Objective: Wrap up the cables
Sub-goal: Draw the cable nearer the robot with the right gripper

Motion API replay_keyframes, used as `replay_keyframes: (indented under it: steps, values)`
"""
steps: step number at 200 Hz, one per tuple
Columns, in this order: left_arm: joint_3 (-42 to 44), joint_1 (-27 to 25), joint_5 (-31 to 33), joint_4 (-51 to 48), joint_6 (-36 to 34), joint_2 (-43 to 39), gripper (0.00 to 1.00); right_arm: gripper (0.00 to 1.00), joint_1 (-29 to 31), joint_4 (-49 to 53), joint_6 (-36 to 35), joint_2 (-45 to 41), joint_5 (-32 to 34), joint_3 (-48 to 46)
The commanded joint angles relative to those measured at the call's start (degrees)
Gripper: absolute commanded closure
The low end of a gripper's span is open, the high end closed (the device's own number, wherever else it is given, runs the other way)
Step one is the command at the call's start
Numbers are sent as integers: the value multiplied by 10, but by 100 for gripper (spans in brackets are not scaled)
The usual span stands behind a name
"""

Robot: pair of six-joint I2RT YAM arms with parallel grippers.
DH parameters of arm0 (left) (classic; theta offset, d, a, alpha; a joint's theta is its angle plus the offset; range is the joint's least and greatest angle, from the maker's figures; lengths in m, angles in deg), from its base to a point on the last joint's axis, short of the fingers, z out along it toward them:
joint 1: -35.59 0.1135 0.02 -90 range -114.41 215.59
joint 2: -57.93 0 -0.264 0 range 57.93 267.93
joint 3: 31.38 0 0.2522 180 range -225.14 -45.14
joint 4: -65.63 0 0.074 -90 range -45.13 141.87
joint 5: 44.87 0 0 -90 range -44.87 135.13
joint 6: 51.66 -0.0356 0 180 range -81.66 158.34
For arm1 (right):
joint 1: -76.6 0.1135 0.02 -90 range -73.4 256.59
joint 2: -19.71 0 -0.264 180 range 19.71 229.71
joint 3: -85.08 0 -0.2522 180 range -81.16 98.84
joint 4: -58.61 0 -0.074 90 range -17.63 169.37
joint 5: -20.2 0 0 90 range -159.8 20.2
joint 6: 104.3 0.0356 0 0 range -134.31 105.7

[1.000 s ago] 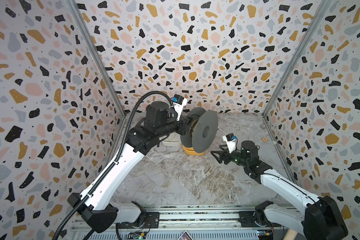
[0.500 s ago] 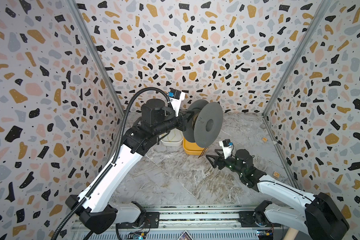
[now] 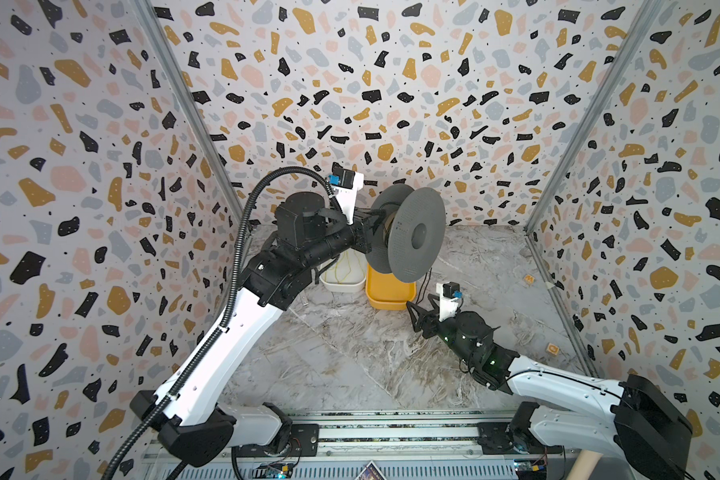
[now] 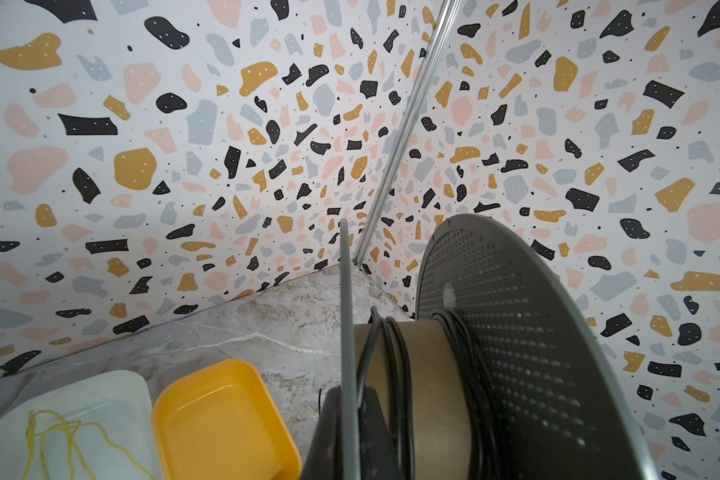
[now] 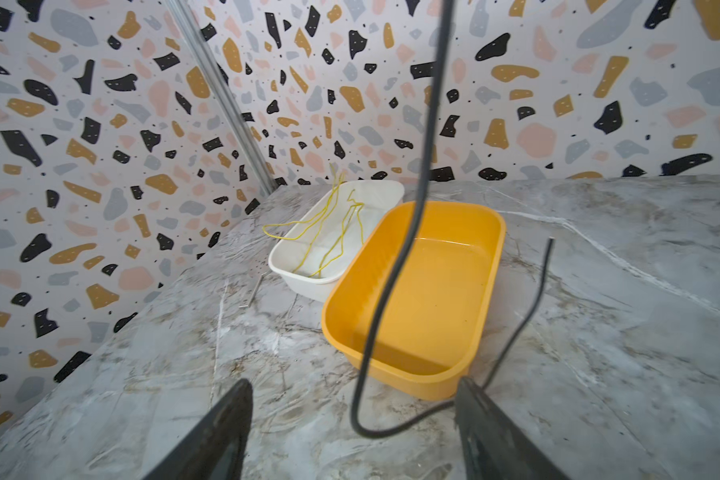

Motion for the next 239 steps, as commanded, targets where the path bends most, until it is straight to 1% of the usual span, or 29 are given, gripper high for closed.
replay_keyframes:
  steps: [1, 20, 30, 46, 72, 99, 119, 151, 172, 184, 193, 212, 227, 239]
  values:
    - [-39, 0, 8, 75, 6, -29, 100, 26, -18, 23, -27, -15, 14, 22]
    - [-40, 0, 13, 69, 1, -30, 100, 28, -60, 24, -30, -17, -67, 12]
    - [-40, 1, 15, 68, 1, -31, 100, 30, -73, 24, -33, -16, -88, 8]
    - [-38, 0, 17, 70, 1, -32, 100, 33, -77, 29, -41, -17, -102, 8]
    - [-37, 0, 24, 71, 1, -29, 100, 35, -73, -1, -49, -20, -162, 1]
    - [-35, 0, 38, 74, 4, -30, 100, 34, -48, -20, -67, -8, -165, 2]
    - [-35, 0, 50, 67, -1, -31, 100, 35, -48, -23, -66, 7, -162, 6]
    - [-34, 0, 51, 65, 0, -36, 100, 40, -50, -35, -73, 39, -163, 28]
    - [-31, 1, 51, 69, 3, -39, 100, 48, -53, -33, -72, 70, -146, 51]
    - [-32, 1, 51, 68, 3, -41, 100, 56, -57, -36, -69, 86, -133, 60]
    - [-32, 0, 52, 67, 3, -42, 100, 60, -63, -47, -65, 98, -128, 62]
    - [-29, 1, 55, 68, 3, -44, 100, 65, -77, -73, -64, 125, -153, 79]
    - [-32, 1, 60, 64, 3, -42, 100, 74, -78, -68, -69, 140, -158, 97]
    - [-33, 0, 66, 61, 0, -42, 100, 84, -78, -68, -69, 147, -164, 104]
